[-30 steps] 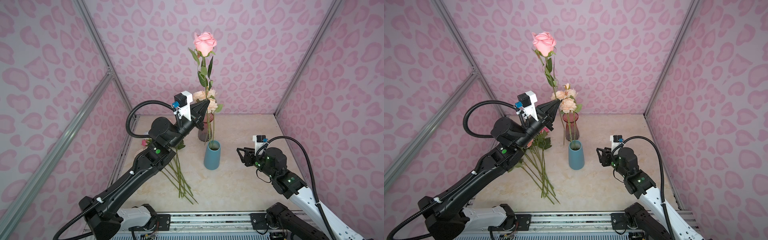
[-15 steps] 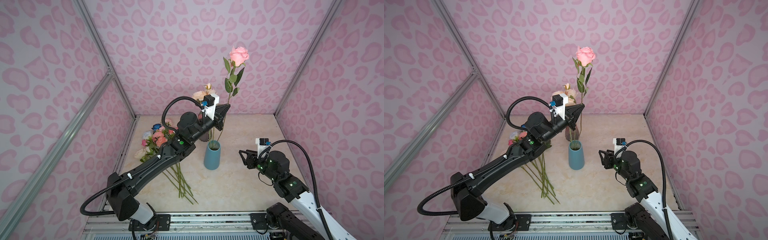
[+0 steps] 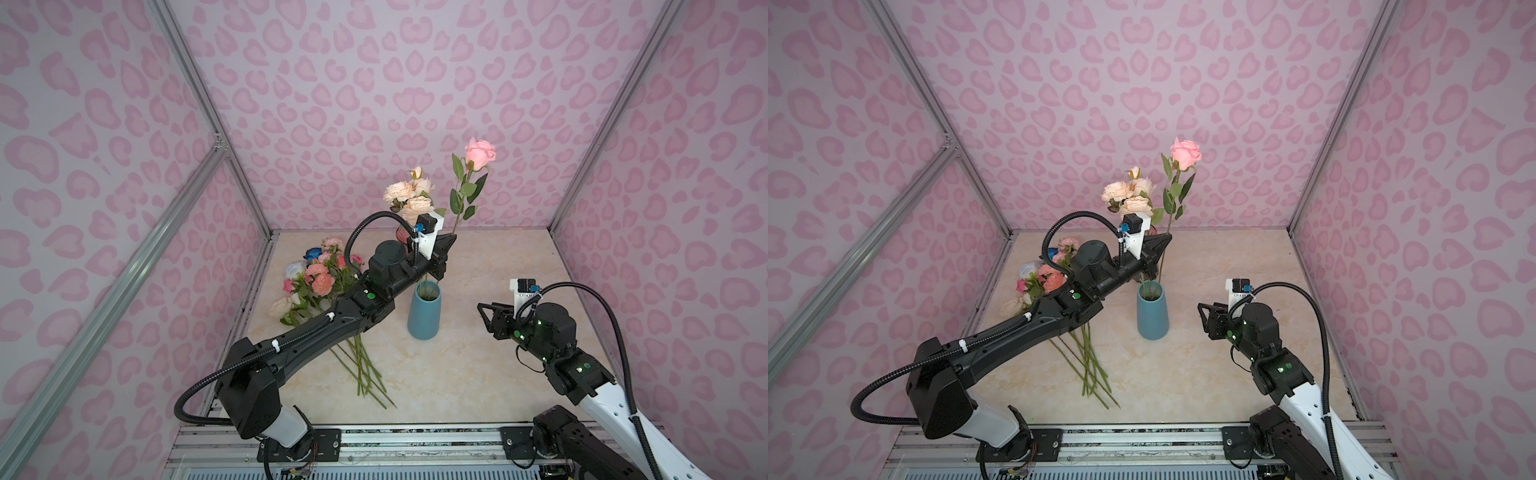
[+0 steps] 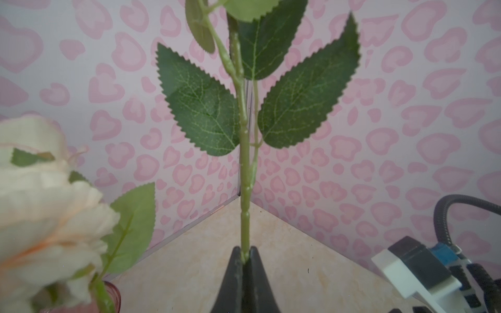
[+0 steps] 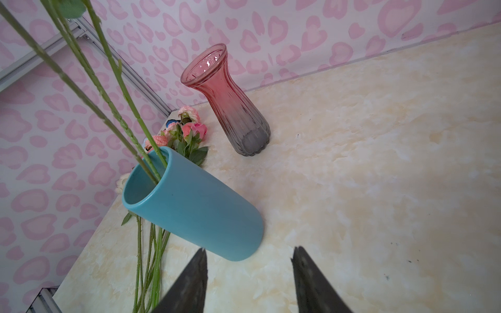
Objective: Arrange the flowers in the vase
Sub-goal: 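Lower the pink rose stem into the teal cup with the left gripper, then open the left gripper and draw it back toward the rose pile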
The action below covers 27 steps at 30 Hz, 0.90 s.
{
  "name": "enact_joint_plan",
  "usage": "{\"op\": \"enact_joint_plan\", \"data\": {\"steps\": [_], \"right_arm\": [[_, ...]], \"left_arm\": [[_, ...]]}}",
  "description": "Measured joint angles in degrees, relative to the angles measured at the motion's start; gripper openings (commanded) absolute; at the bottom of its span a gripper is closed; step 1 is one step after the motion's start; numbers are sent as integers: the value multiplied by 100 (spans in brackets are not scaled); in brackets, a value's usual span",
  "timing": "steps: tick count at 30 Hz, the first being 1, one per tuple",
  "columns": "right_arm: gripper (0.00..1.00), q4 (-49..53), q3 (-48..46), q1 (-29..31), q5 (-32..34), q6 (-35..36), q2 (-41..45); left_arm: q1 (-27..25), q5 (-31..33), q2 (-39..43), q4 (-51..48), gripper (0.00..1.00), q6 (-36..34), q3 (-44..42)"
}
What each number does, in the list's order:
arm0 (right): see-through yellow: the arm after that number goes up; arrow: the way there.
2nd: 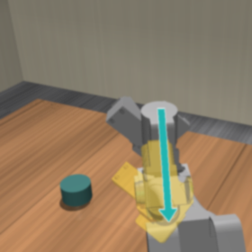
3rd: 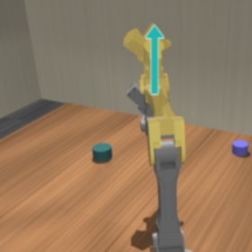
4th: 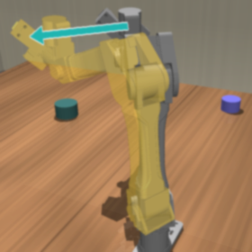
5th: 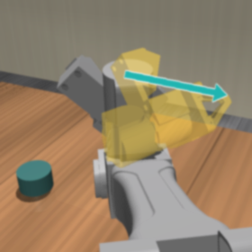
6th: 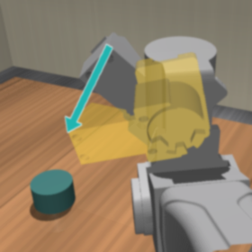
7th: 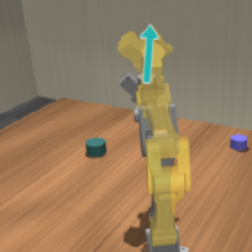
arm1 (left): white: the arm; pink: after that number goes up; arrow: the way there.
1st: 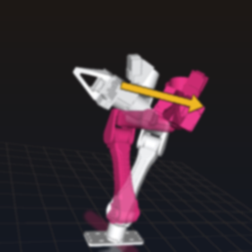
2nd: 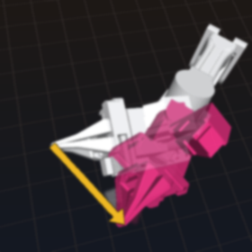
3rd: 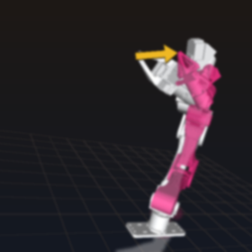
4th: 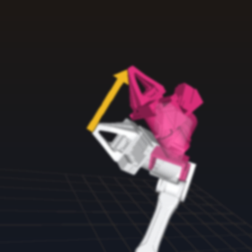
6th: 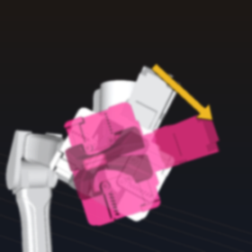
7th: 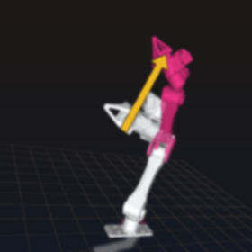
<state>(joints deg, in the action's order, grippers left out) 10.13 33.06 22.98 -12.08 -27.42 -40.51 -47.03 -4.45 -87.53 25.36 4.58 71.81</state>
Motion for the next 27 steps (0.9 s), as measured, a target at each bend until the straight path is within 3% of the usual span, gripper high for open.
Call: {"op": "enact_joint_plan", "data": {"steps": [6,20,25,27], "right_arm": [[52,-177,-7,0,-85,-103,-138],[52,-304,26,9,-254,-350,-232],[52,-354,59,11,-284,-350,-293],[52,-361,68,11,-297,-350,-321]], "left_arm": [[-68,136,249,-2,10,72,-503],[-103,297,527,-138,23,105,-708],[-103,326,667,-179,35,101,-754],[-103,337,726,-219,47,96,-754]]}}
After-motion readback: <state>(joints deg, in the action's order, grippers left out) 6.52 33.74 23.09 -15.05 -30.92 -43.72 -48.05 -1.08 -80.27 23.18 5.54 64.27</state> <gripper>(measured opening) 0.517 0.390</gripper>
